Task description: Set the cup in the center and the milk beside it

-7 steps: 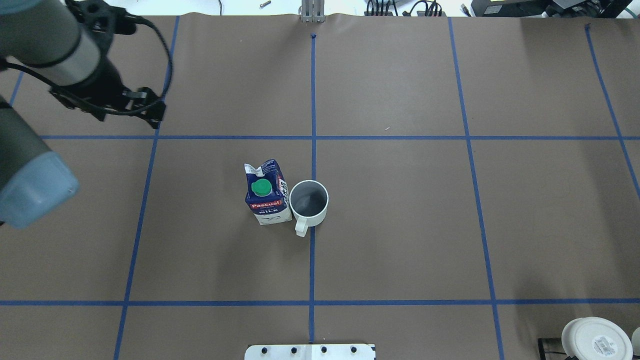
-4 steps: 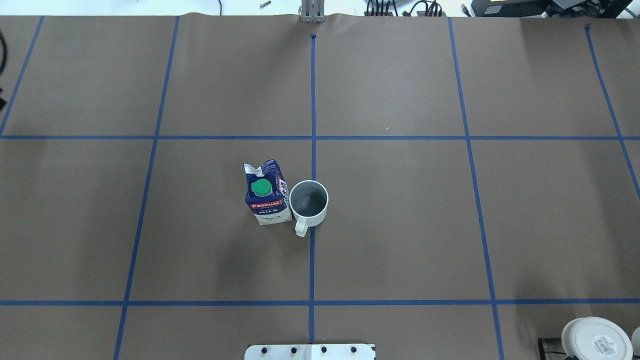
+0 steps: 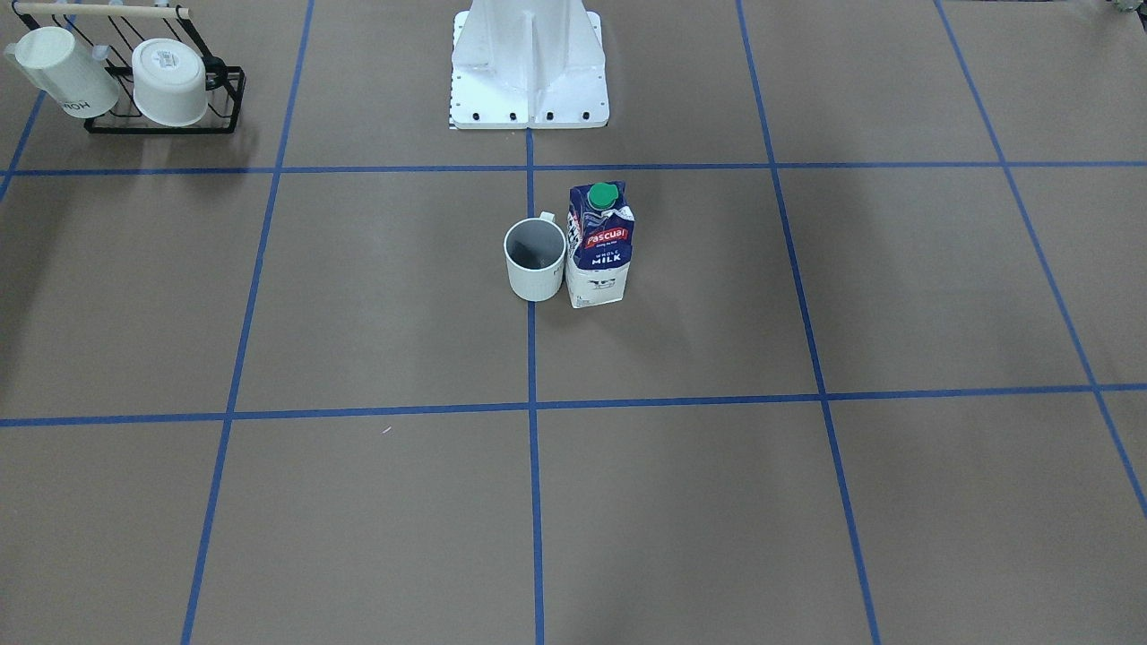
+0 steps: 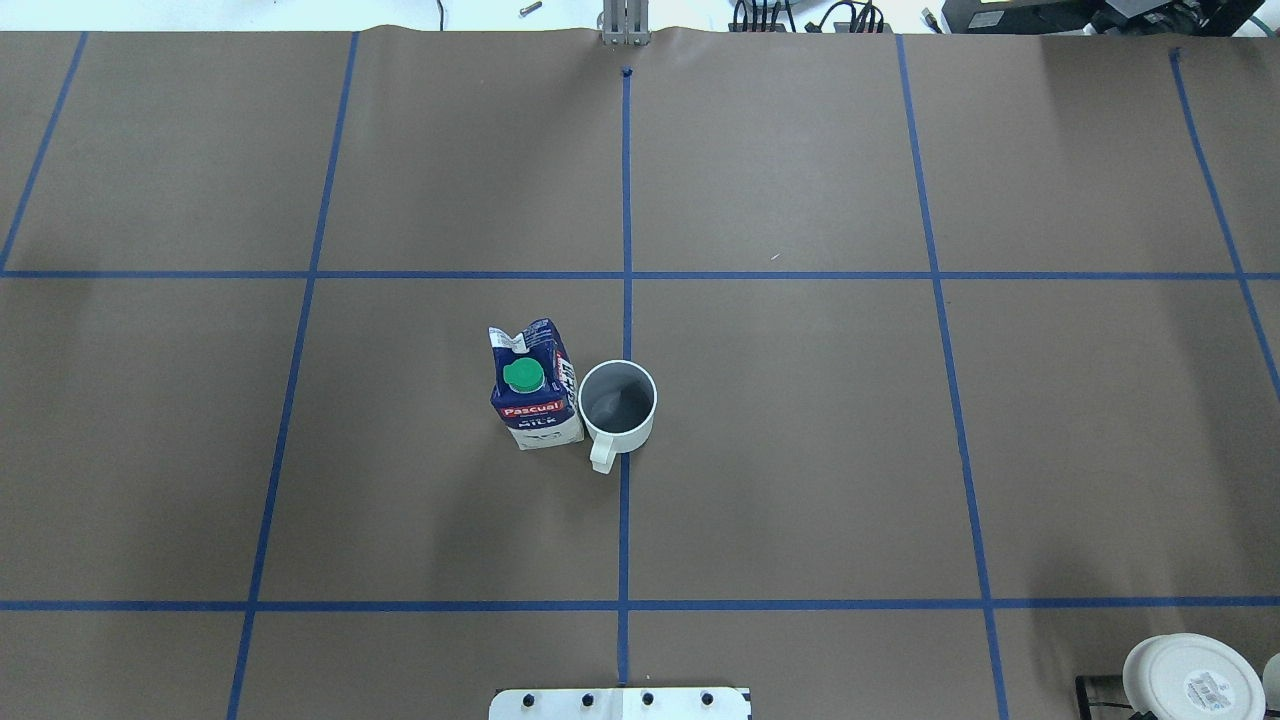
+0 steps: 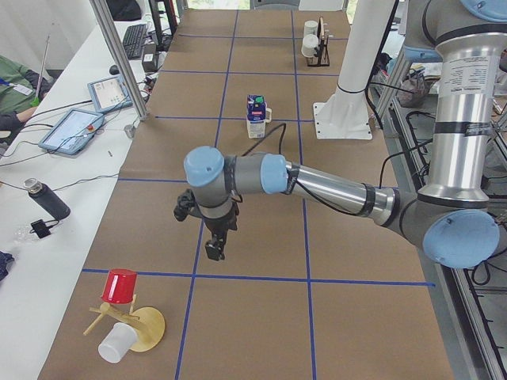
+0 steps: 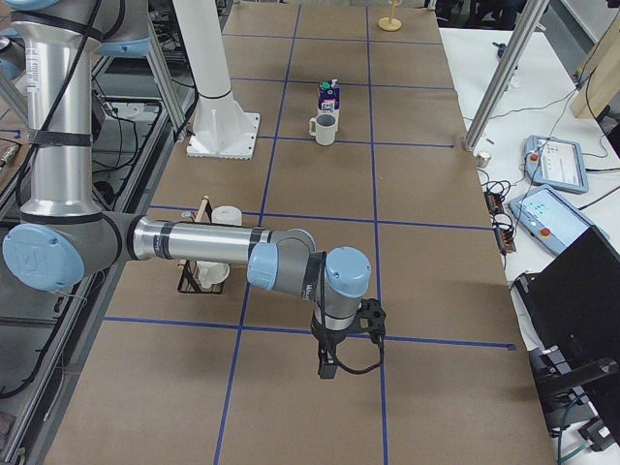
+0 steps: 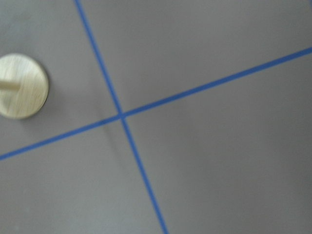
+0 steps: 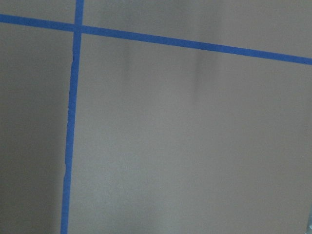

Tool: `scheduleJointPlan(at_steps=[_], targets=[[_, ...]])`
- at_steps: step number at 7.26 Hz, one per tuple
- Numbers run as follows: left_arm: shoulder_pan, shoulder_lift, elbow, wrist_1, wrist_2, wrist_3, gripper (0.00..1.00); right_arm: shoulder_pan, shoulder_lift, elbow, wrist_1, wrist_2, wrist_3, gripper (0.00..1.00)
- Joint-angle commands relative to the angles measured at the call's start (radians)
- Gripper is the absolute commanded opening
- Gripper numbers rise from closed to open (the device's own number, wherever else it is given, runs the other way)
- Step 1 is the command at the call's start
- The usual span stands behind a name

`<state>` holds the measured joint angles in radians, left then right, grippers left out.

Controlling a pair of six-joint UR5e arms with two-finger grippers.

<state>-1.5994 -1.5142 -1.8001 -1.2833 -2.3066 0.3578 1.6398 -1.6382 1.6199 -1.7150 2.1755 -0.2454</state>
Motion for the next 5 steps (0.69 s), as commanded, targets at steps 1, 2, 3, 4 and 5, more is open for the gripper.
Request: scheduleJointPlan(at_steps=[1, 2, 3, 4, 5], targets=[[-0.033, 0.091, 0.034, -0.149, -0.011, 0.01, 0.99, 0.0, 0.0, 0.0, 0.0, 0.001, 0.0, 1.0], [-0.042, 0.082, 0.041, -0.136, -0.01, 0.004, 0.99, 0.0, -0.002, 0.0, -0.001, 0.001, 0.0, 1.0], [-0.057, 0.086, 0.033, -0.137, -0.008, 0.006, 0.99, 0.0, -0.002, 0.0, 0.0, 0.001, 0.0, 1.0], [-0.063, 0.082, 0.035, -0.143, 0.001, 0.007, 0.99, 0.0, -0.002, 0.0, 0.0, 0.001, 0.0, 1.0], [-0.063, 0.077, 0.038, -0.146, 0.0, 0.01, 0.99, 0.0, -0.005, 0.0, 0.0, 0.001, 0.0, 1.0]])
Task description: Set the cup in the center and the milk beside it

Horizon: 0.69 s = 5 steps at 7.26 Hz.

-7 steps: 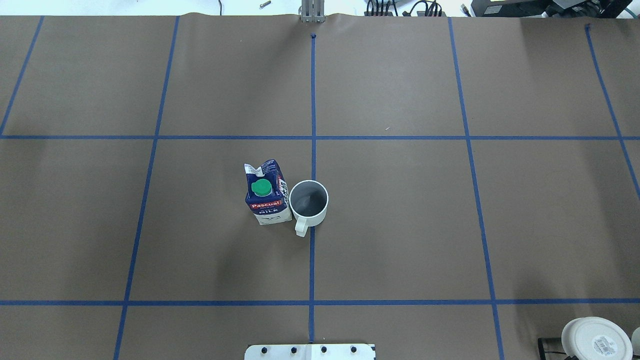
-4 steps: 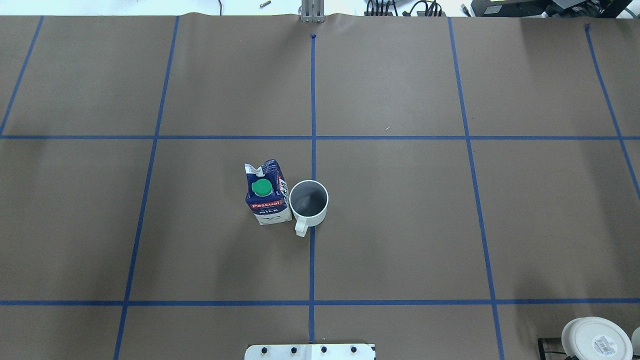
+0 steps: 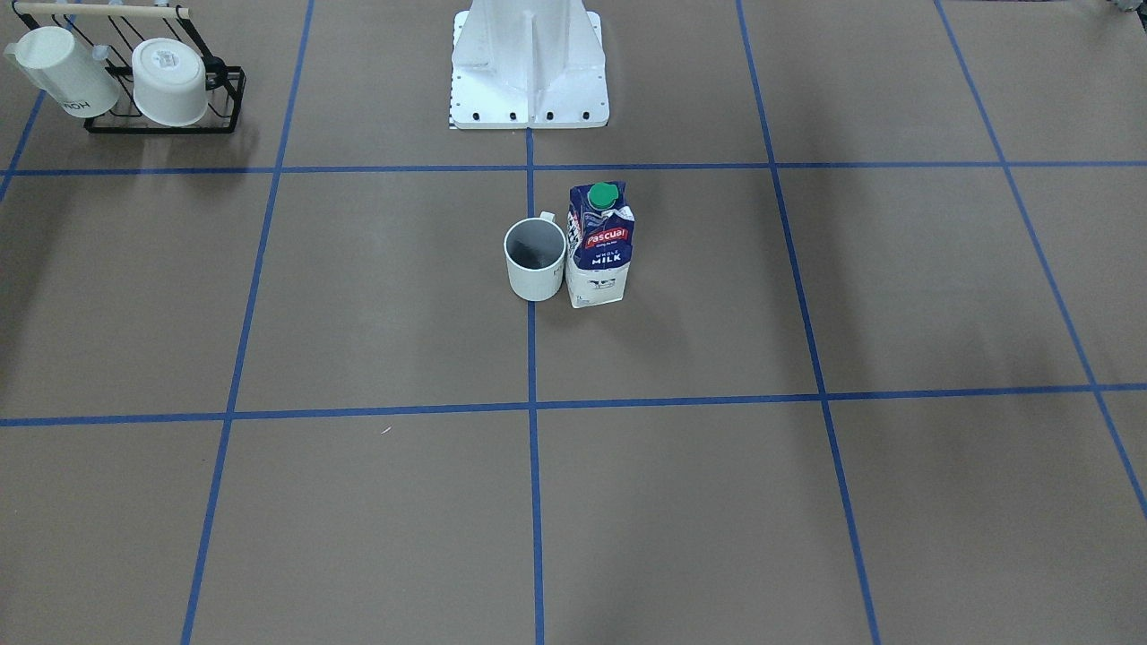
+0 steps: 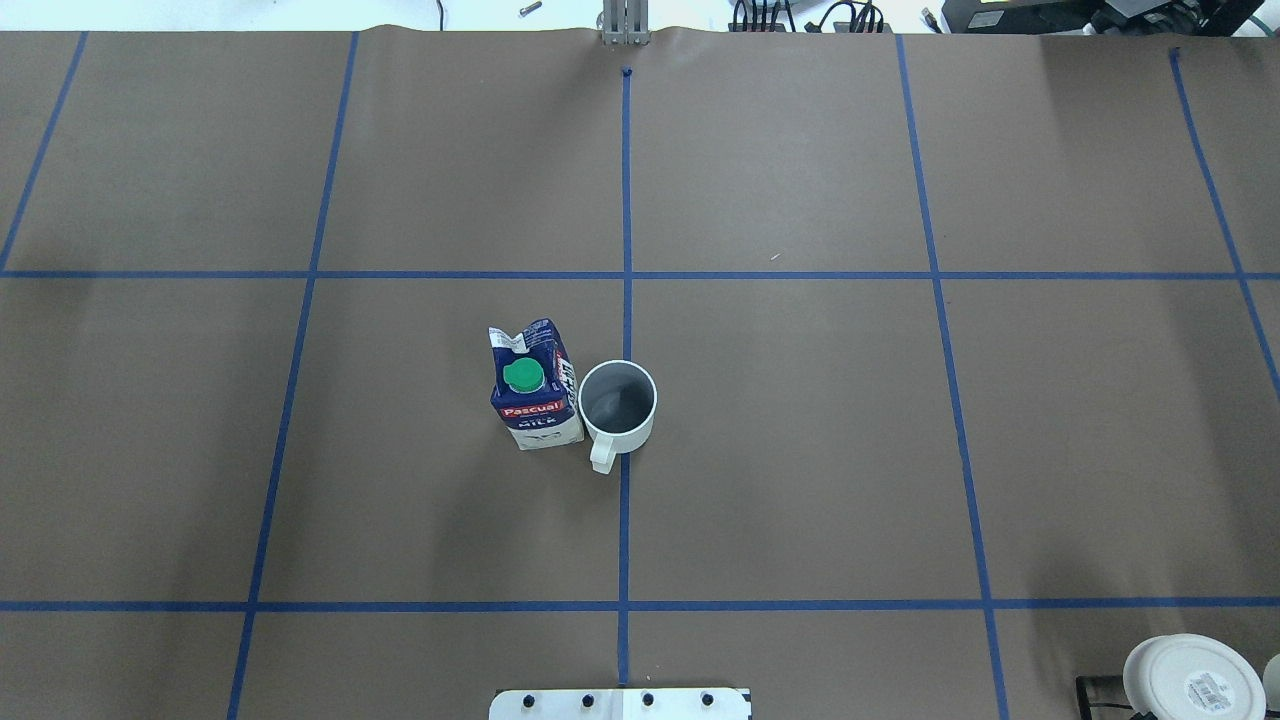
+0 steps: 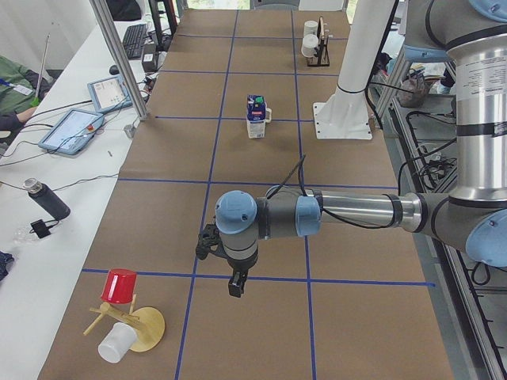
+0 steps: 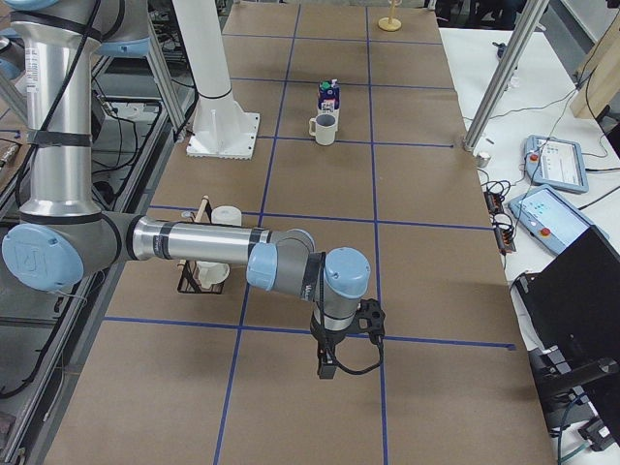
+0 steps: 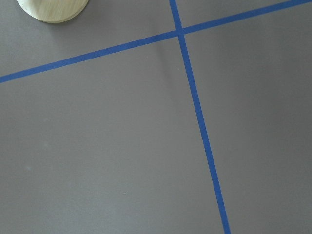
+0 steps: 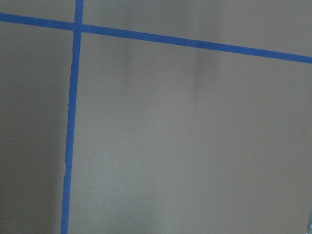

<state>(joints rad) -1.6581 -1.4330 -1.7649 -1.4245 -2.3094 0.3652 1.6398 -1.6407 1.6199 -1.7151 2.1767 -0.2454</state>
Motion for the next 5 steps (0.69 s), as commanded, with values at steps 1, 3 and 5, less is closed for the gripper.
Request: scheduleJointPlan(at_steps=[1, 3, 5], targets=[[-0.005, -0.004, -0.004, -0.008, 0.001, 0.001, 0.99, 0.0, -0.005, 0.0, 0.0, 0.0, 0.0, 1.0], [-0.005, 0.003, -0.007, -0.042, 0.002, 0.001, 0.99, 0.0, -0.005, 0.0, 0.0, 0.0, 0.0, 1.0], [-0.005, 0.005, -0.007, -0.044, 0.004, 0.001, 0.99, 0.0, -0.005, 0.005, 0.0, 0.0, 0.0, 1.0]])
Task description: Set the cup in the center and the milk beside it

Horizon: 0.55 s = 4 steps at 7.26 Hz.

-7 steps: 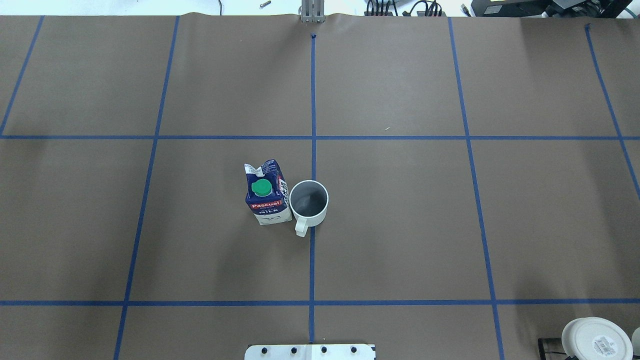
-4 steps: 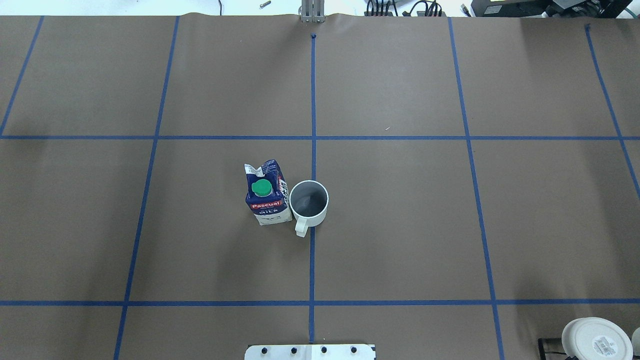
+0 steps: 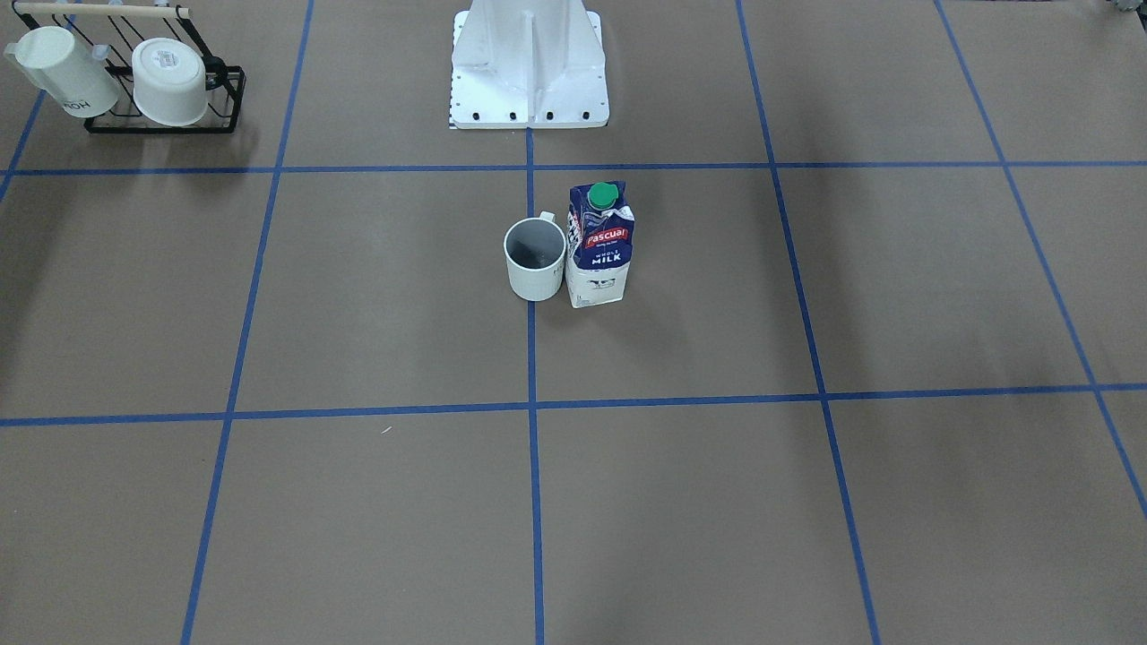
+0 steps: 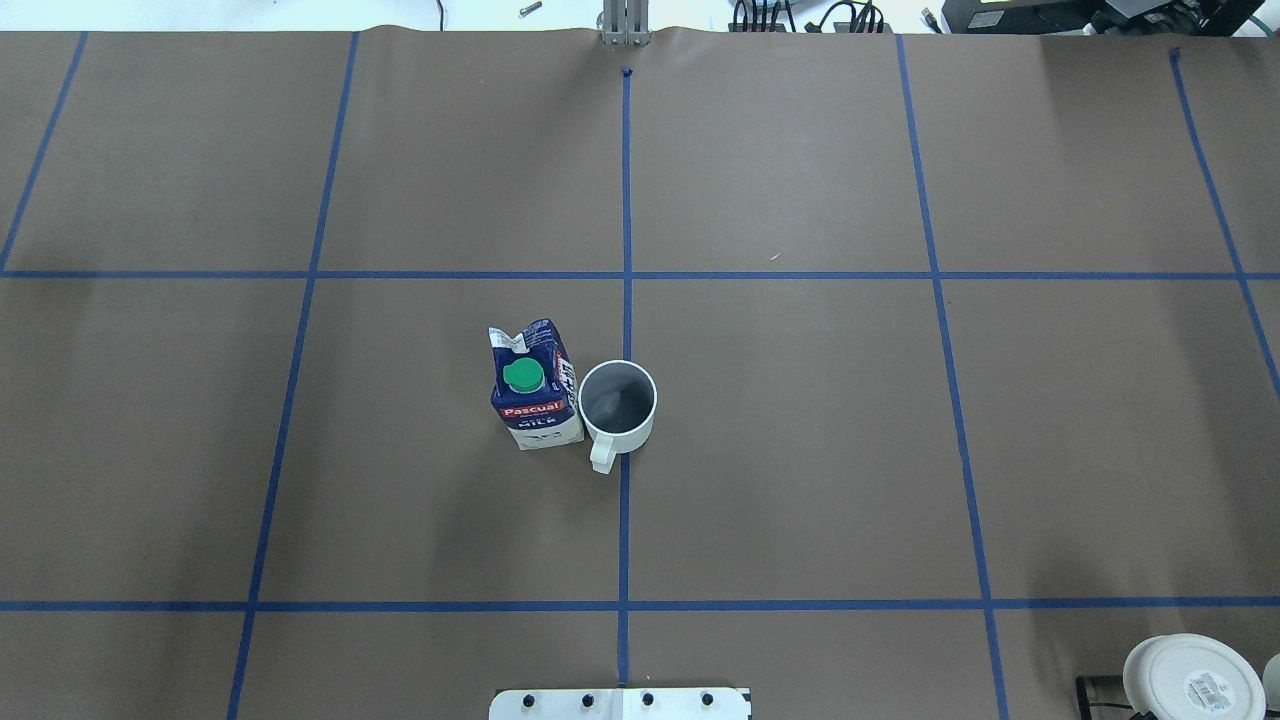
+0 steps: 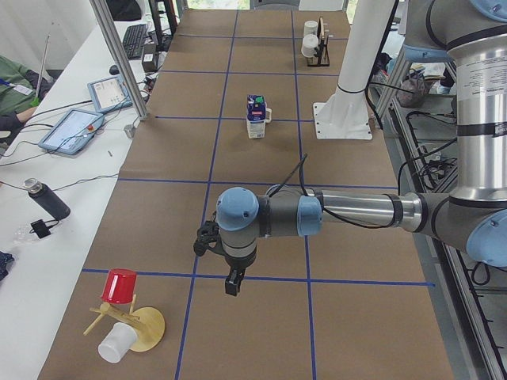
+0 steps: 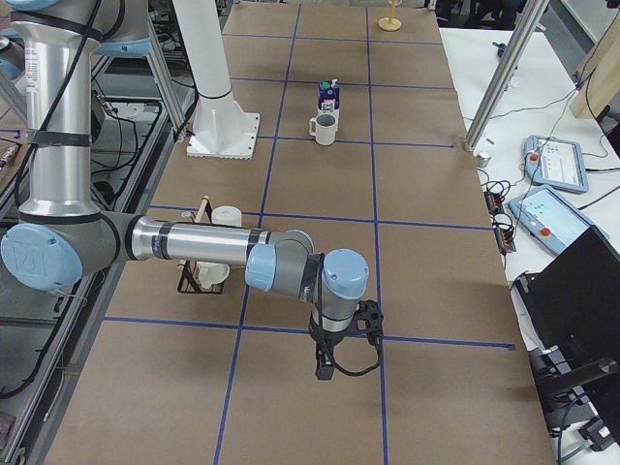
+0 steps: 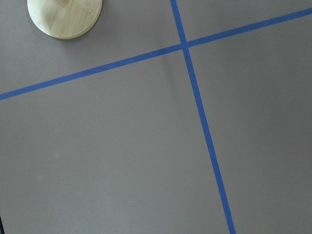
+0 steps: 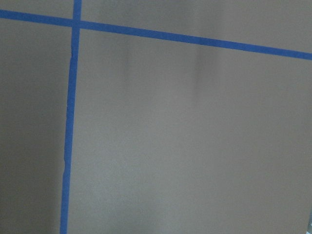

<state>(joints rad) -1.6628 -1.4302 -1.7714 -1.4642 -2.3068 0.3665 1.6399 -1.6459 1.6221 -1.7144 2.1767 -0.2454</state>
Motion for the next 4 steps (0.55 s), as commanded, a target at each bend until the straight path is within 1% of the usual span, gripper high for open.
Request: scheduleJointPlan(at_steps=[1, 2, 4], targets=[[-0.002, 0.002, 0.0, -0.004, 0.001, 0.0, 0.99, 0.0, 0.0, 0.004, -0.001, 0.023, 0.0, 1.0], [-0.002, 0.002, 0.0, -0.004, 0.001, 0.002, 0.99, 0.0, 0.0, 0.007, 0.001, 0.05, -0.002, 1.0], [-0.002, 0.002, -0.003, -0.004, 0.0, 0.002, 0.99, 0.0, -0.008, 0.008, -0.001, 0.054, -0.002, 1.0]])
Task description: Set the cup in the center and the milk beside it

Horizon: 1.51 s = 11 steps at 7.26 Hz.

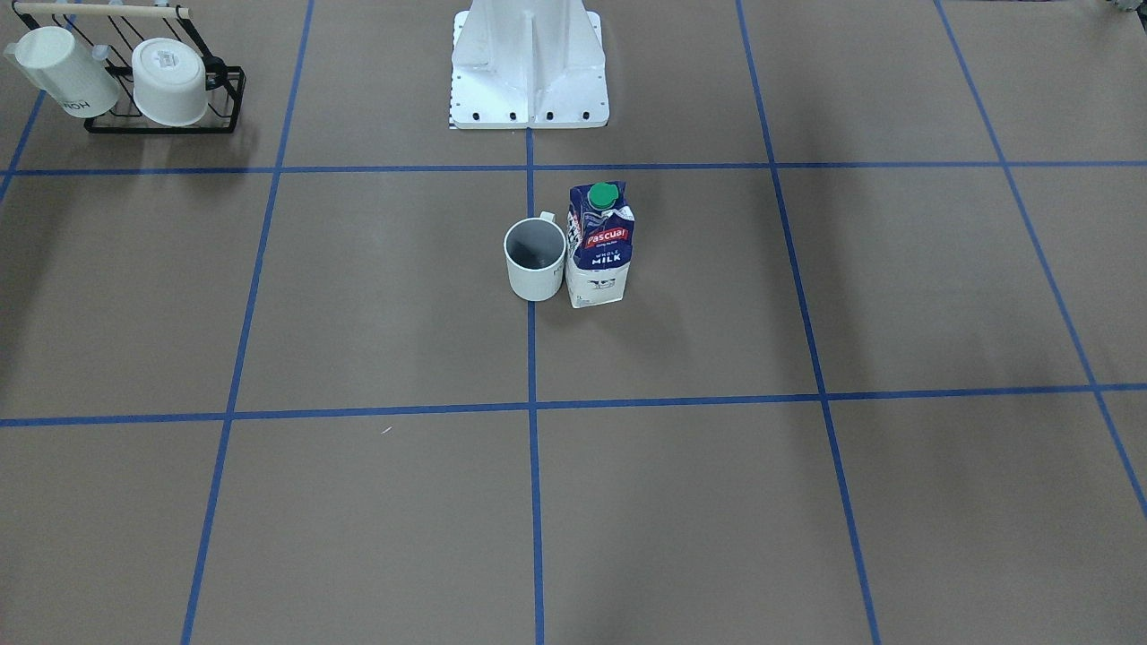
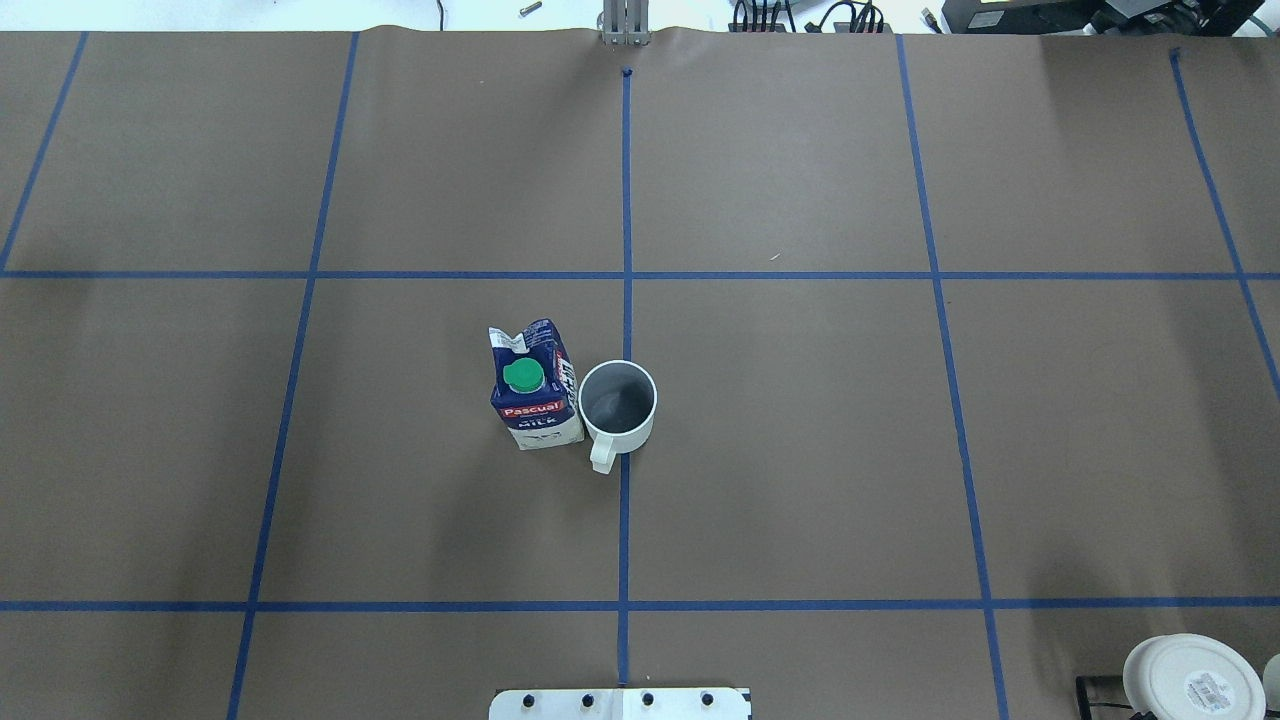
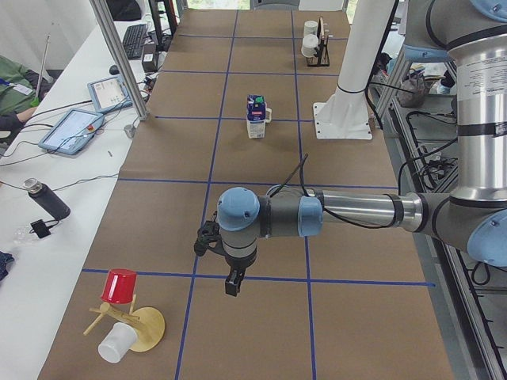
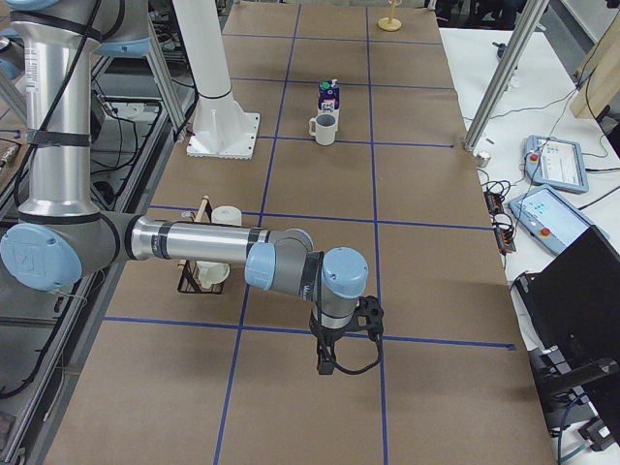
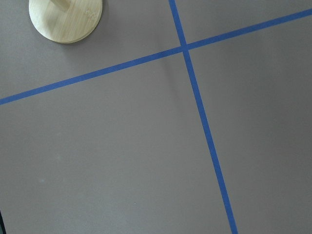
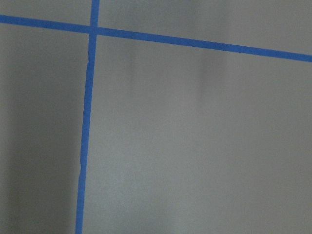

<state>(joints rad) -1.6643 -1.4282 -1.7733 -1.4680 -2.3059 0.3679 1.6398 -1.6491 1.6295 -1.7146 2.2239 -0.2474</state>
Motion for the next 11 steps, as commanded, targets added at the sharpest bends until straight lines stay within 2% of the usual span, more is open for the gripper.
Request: scheduleJointPlan(at_steps=[1, 3, 11], targets=[[0.0, 0.0, -0.002, 0.0, -0.001, -0.001, 0.99, 0.0, -0.006, 0.003, 0.0, 0.008, 0.0, 1.0], [0.0, 0.0, -0.002, 0.0, -0.001, 0.0, 0.99, 0.0, -0.012, 0.003, 0.0, 0.045, -0.001, 1.0], [0.0, 0.0, -0.001, 0.0, -0.003, 0.0, 0.99, 0.0, -0.014, 0.004, 0.0, 0.046, 0.008, 1.0]])
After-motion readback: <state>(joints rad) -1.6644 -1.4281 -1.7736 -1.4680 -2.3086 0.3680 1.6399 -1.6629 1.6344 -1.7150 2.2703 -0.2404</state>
